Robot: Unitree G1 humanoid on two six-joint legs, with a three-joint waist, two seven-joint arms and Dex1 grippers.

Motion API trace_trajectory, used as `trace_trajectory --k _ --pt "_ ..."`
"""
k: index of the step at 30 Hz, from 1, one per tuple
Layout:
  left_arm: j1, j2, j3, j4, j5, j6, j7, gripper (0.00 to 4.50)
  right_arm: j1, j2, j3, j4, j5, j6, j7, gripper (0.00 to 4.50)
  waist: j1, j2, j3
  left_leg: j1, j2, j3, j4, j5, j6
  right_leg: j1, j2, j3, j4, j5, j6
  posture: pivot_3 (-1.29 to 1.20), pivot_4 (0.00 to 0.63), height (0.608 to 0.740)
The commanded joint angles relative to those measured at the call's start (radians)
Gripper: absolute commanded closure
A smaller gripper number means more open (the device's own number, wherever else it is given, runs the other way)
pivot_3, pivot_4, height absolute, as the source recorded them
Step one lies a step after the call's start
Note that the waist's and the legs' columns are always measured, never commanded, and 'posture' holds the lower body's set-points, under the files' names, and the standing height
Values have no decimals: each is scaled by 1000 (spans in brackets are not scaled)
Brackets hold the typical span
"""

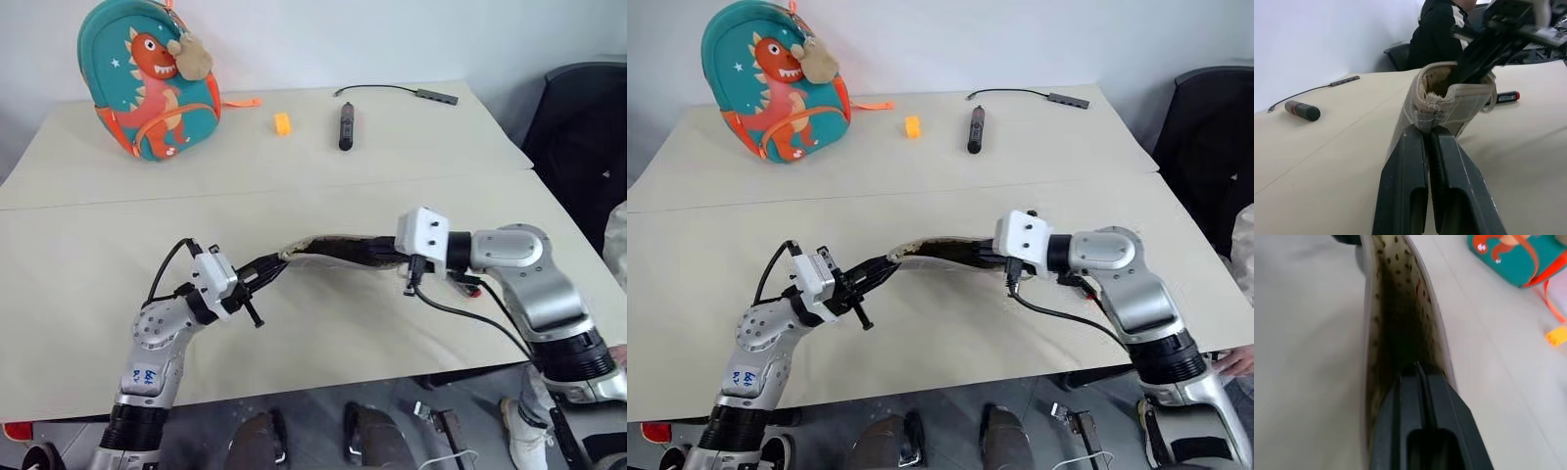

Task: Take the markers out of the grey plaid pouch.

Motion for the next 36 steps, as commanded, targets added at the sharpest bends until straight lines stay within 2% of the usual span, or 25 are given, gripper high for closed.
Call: trace_trajectory --k 1,7,11,12,14,24,28,33,36 --pt "-4 -9 -10 -44 -12 -4 -1 4500 -32 8 54 -9 -118 -42 -56 4450 1 0 0 0 0 0 0 0 0 0 0 0 0 0 0 0 150 740" --pt "-4 -24 -33 -62 -26 17 -4 4500 -59 31 164 67 -374 -60 -183 4450 1 0 0 0 -1 0 0 0 0 0 -1 0 0 0 0 0 150 740" --pt "-2 -34 -43 -84 -37 42 -8 4500 -73 69 196 75 -432 6 -182 4450 1 0 0 0 -1 0 0 0 0 0 -1 0 0 0 0 0 150 740" --pt "-1 -35 -44 -88 -34 43 -7 4500 -74 75 193 77 -426 21 -171 4292 0 0 0 0 -1 0 0 0 0 0 -1 0 0 0 0 0 150 740" --pt "3 -37 -41 -94 -34 48 -5 4500 -79 74 192 82 -438 16 -169 3878 0 0 0 0 -1 0 0 0 0 0 0 0 1 0 0 0 150 740" --pt "17 -37 -25 -99 -36 56 -2 4500 -84 76 168 54 -417 45 -145 904 0 0 0 0 -1 0 0 0 0 0 -1 0 1 0 0 0 150 740" --pt "16 -38 -23 -98 -36 54 -4 4500 -84 79 169 41 -424 43 -151 10 0 0 0 0 -1 0 0 0 0 0 0 0 1 0 0 0 150 740" --pt "21 -37 -26 -102 -34 55 -6 4500 -84 93 175 33 -427 41 -153 10 0 0 0 0 -1 0 0 0 0 0 0 0 1 0 0 0 150 740" --pt "21 -38 -25 -102 -33 56 -4 4500 -73 99 176 26 -413 55 -137 670 0 0 0 0 -1 0 0 0 0 0 -1 0 1 0 0 0 150 740"
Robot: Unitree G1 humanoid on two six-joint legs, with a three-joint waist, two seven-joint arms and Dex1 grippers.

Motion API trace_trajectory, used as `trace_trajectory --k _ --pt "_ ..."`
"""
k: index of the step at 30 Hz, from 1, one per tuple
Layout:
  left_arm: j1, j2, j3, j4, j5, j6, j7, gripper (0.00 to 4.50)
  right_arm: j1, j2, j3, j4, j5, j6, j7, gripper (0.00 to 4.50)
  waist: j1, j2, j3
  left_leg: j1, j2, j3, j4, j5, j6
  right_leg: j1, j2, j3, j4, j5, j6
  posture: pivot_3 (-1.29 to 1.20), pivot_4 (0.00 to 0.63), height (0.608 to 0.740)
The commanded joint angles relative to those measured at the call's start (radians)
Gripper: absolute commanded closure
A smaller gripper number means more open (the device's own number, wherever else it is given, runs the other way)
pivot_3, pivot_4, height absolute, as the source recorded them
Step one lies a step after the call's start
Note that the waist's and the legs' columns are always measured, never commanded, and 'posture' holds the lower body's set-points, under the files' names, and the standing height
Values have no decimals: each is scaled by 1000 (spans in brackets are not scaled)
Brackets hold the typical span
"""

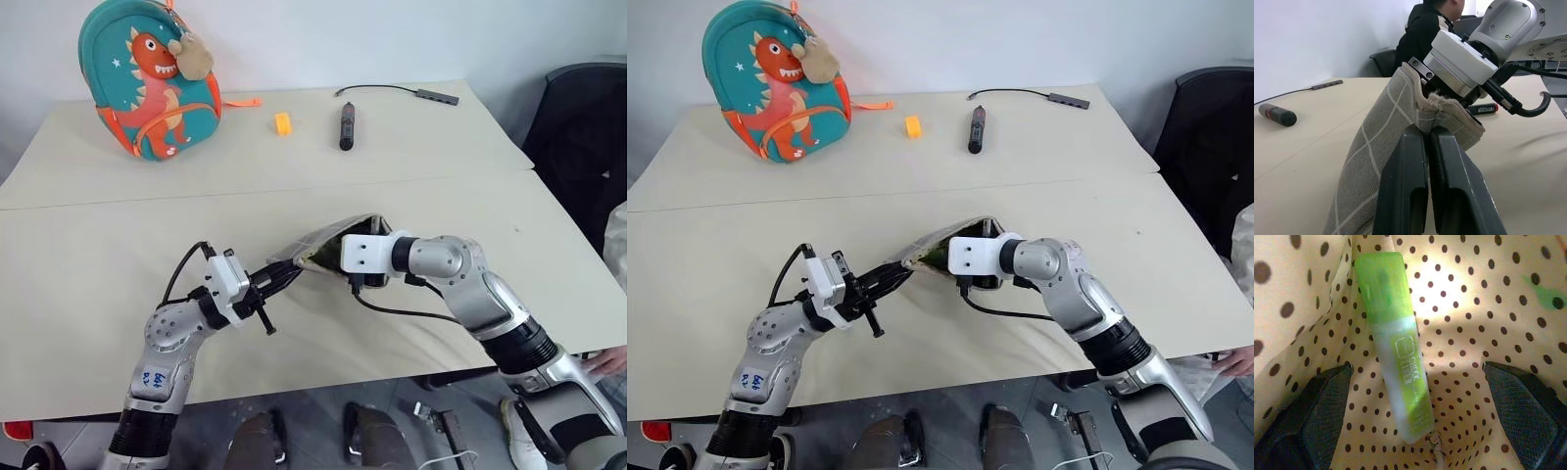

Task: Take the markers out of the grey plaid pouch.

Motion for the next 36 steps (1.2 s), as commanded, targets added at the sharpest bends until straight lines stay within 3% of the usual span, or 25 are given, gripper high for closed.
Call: trace_trajectory --k 1,4,22,26,31,36 --pt "5 -1 9 -38 -22 -11 0 4500 -2 4 -29 -40 10 5 0 989 0 0 0 0 0 0 0 0 0 0 0 0 0 0 0 0 150 740" --pt "6 0 8 -39 -22 -10 -2 4500 -9 2 -29 -31 -9 -19 -24 1948 0 0 0 0 0 0 0 0 0 0 0 0 0 0 0 0 150 740" --pt "4 -4 9 -43 -45 3 -23 4500 -2 44 41 77 -96 -15 -49 1948 0 0 0 0 0 0 0 0 0 0 0 0 0 0 0 0 150 740" --pt "10 -5 9 -48 -43 4 -21 4500 -2 43 38 85 -101 -23 -52 2868 0 0 0 0 0 0 0 0 0 0 0 0 0 0 0 0 150 740" --pt "12 -7 12 -48 -34 0 -13 4500 6 28 15 59 -74 -37 -35 4479 0 0 0 0 0 0 0 0 0 0 0 0 0 0 0 0 150 740" --pt "9 -6 18 -40 -28 0 -4 4500 -9 -11 -45 -37 3 -22 38 4479 1 0 0 0 0 0 0 0 0 0 0 0 0 0 0 0 150 740"
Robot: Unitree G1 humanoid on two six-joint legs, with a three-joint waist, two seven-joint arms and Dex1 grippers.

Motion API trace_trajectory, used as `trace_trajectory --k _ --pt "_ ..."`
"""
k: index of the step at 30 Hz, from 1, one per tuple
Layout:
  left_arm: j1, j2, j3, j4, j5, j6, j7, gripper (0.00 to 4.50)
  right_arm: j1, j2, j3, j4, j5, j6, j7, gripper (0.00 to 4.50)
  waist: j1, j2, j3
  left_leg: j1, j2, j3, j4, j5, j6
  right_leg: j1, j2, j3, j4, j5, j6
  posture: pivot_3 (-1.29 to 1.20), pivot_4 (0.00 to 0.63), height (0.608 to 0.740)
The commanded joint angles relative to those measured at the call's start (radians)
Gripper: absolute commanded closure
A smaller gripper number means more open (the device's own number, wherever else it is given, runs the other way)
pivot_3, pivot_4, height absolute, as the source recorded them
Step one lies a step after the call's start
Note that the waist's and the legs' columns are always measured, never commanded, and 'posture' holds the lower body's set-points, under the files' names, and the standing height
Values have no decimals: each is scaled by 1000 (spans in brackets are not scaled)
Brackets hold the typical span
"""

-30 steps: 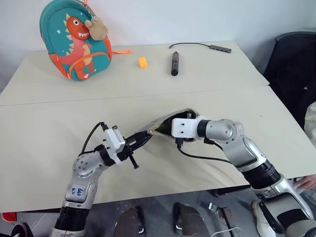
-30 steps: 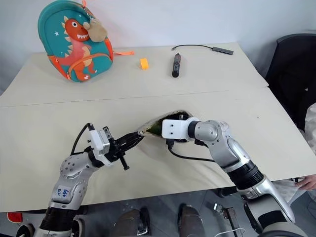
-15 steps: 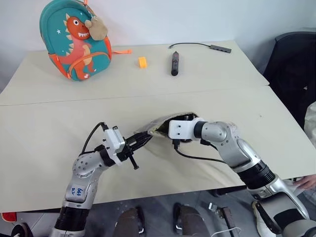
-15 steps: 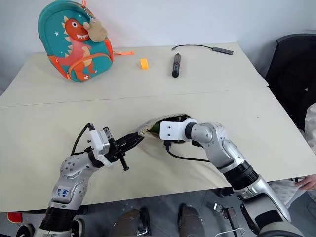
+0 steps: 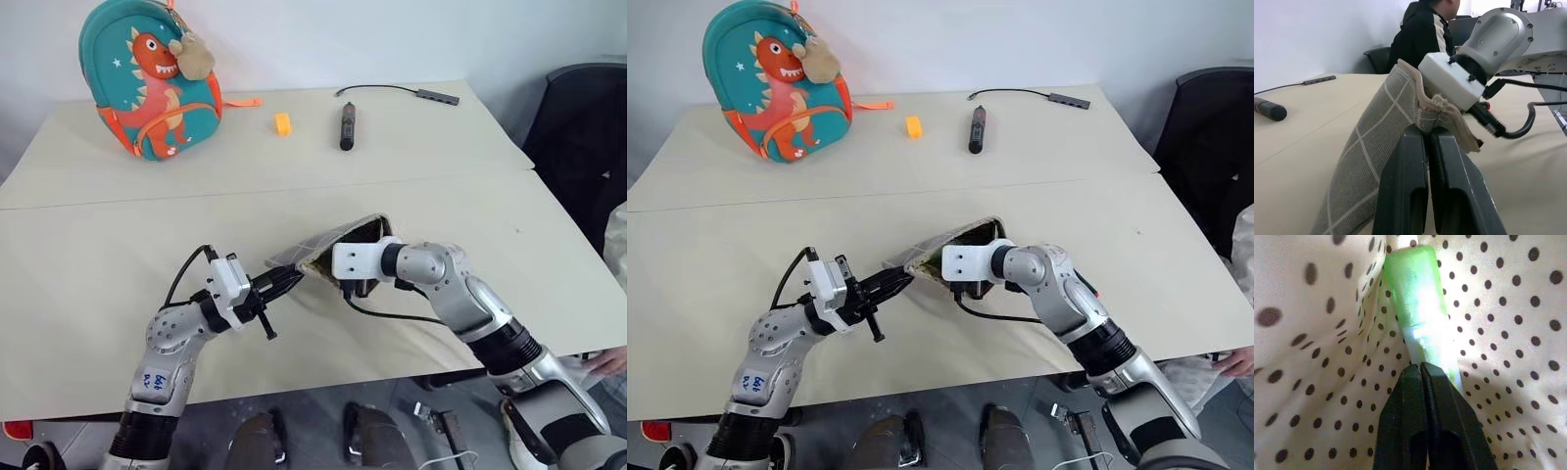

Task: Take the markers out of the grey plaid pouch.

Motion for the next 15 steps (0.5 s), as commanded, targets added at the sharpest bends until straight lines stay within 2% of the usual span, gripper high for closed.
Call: trace_trajectory --k 1,7,15 --pt "-2 -1 24 -34 -15 -19 15 4500 -19 -30 -75 -85 53 21 44 4479 1 0 0 0 0 0 0 0 0 0 0 0 0 0 0 0 150 740" --pt "-16 -7 30 -18 -13 -16 34 4500 -3 -64 -119 -195 152 47 129 4479 1 0 0 0 0 0 0 0 0 0 0 0 0 0 0 0 150 740" --pt "-23 -6 24 -11 -6 -17 41 4500 -4 -56 -117 -201 173 62 121 4479 1 0 0 0 0 0 0 0 0 0 0 0 0 0 0 0 150 740"
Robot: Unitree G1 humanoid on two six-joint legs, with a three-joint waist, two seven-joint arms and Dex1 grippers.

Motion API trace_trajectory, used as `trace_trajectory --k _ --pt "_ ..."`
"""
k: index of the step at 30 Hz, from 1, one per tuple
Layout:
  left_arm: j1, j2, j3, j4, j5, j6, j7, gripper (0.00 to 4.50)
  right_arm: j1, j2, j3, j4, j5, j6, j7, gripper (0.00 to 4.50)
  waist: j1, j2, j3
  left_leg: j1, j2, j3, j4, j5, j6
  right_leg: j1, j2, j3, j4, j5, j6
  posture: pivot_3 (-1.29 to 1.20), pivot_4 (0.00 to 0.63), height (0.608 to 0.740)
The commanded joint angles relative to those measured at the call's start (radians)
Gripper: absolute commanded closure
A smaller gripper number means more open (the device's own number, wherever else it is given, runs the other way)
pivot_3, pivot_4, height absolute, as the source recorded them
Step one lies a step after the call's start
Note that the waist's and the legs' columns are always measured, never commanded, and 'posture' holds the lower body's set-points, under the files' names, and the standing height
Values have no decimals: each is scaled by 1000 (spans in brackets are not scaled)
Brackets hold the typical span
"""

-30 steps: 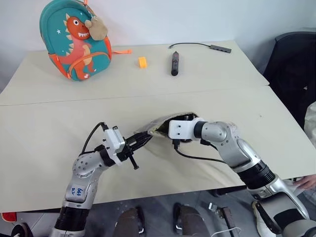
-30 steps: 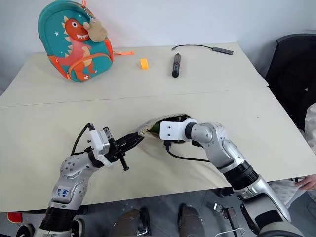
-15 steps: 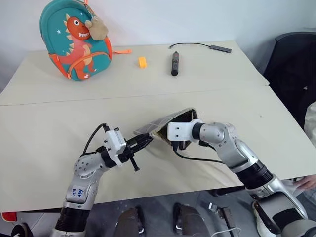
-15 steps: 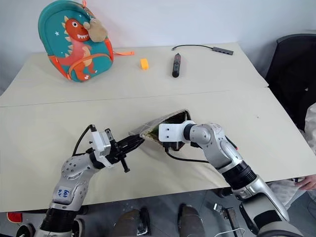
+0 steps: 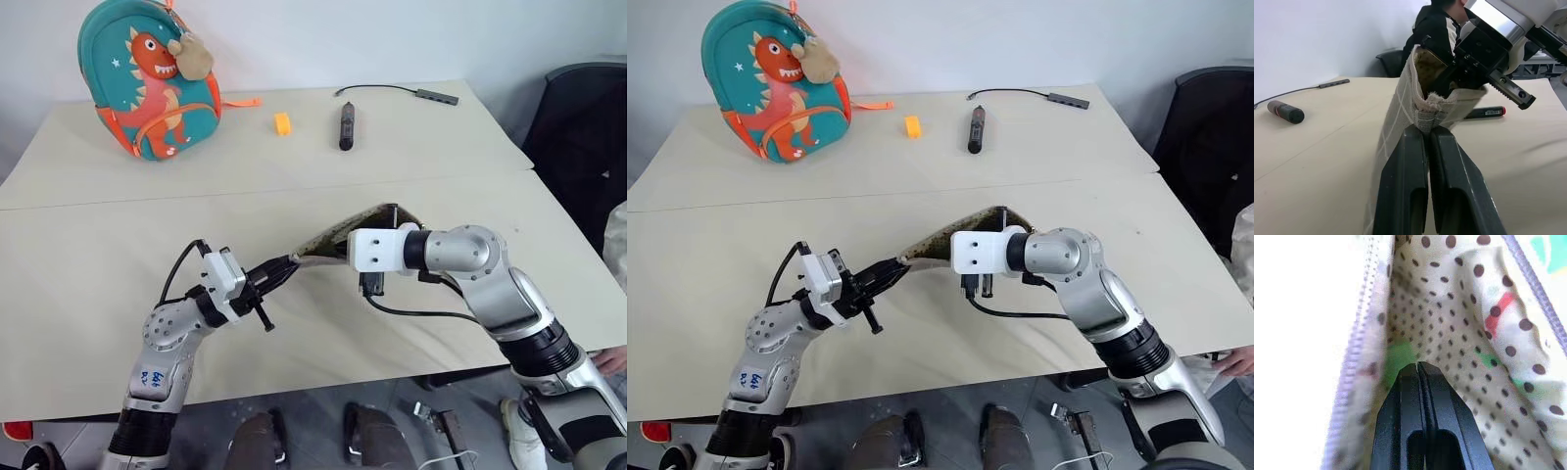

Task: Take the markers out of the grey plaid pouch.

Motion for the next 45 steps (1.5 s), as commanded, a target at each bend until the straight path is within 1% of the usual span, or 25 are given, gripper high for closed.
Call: trace_trajectory --k 1,3,5,12,16,18,20,22,25,27,30,31,34,35,38,40,42,45 --pt "-6 -4 4 -13 -5 -15 3 4500 -3 20 -36 -34 41 27 -14 4479 0 0 0 0 0 0 0 0 0 0 0 0 0 0 0 0 150 740" --pt "2 -3 6 -10 -5 -13 5 4500 -2 36 -56 -53 88 88 -5 4479 -1 0 0 0 0 0 0 0 0 0 0 0 0 0 0 0 150 740" --pt "9 0 17 -2 -10 -12 7 4500 0 1 -55 -55 83 42 14 4479 0 0 0 0 0 0 0 0 0 0 0 0 0 0 0 0 150 740" --pt "-11 8 50 36 10 -45 19 4500 -22 -87 -124 -86 190 74 98 4479 2 0 0 0 -1 0 0 0 1 0 -1 0 -1 0 0 0 150 740" --pt "-27 10 63 65 15 -58 21 4500 -8 -144 -117 -67 191 41 130 4479 2 0 0 0 0 0 0 -1 1 0 0 0 -1 0 0 0 150 740" --pt "-29 8 63 72 8 -57 16 4500 -4 -134 -97 -34 163 31 99 4479 1 0 0 0 0 0 0 -1 1 0 0 0 -1 0 0 0 150 740" --pt "-29 1 60 69 -6 -47 11 4500 -7 -86 -85 -14 158 50 54 4071 -3 0 0 0 0 0 0 -1 1 0 0 0 -1 0 0 0 150 740" --pt "-28 -7 59 66 -18 -37 11 4500 -10 -74 -56 -3 119 24 30 3560 -2 0 0 0 0 0 0 0 1 0 0 0 -1 0 0 0 150 740" --pt "-17 -19 52 48 -48 -9 4 4500 -27 -38 -3 28 45 7 -27 2543 -1 0 0 0 0 0 0 0 0 0 0 0 -1 0 0 0 150 740" --pt "-9 -29 53 36 -78 18 3 4500 -38 -22 21 49 9 -5 -46 2543 -1 0 0 0 0 0 0 0 0 0 0 0 -1 0 0 0 150 740" --pt "14 -34 87 11 -239 153 -26 4500 -76 -4 53 66 -34 1 -44 2543 -2 0 0 0 -1 0 0 0 0 0 -1 0 -1 0 0 0 150 740" --pt "18 -29 96 9 -266 176 -36 4500 -86 1 61 68 -41 11 -40 2543 -2 0 0 0 0 0 0 0 0 0 -1 0 -1 0 0 0 150 740" --pt "22 -18 121 23 -332 235 -72 4500 -104 6 85 63 -68 55 -21 2543 -2 0 0 0 0 0 0 0 0 0 1 0 0 0 0 0 150 740" --pt "21 -10 134 37 -373 274 -97 4500 -122 11 97 44 -72 109 3 2543 -2 0 0 0 0 0 0 0 0 0 1 0 0 0 0 0 150 740" --pt "10 12 140 61 -367 281 -148 4500 -154 19 119 10 -77 208 54 2543 -2 0 0 0 0 0 1 0 0 0 0 0 0 0 0 0 150 740" --pt "-14 12 147 72 -386 306 -159 4500 -163 -10 157 2 -99 193 101 2543 -2 0 0 0 0 0 1 0 0 0 0 0 0 0 0 0 150 740" --pt "-28 8 166 88 -420 341 -169 4500 -170 -10 168 -10 -98 225 131 2543 0 0 0 0 0 0 1 0 0 0 0 -1 0 0 0 0 150 740" --pt "-31 13 191 122 -429 357 -193 4500 -220 53 152 -19 -65 281 130 2543 -4 0 0 0 0 -1 0 0 0 0 0 -1 0 0 0 0 150 740"
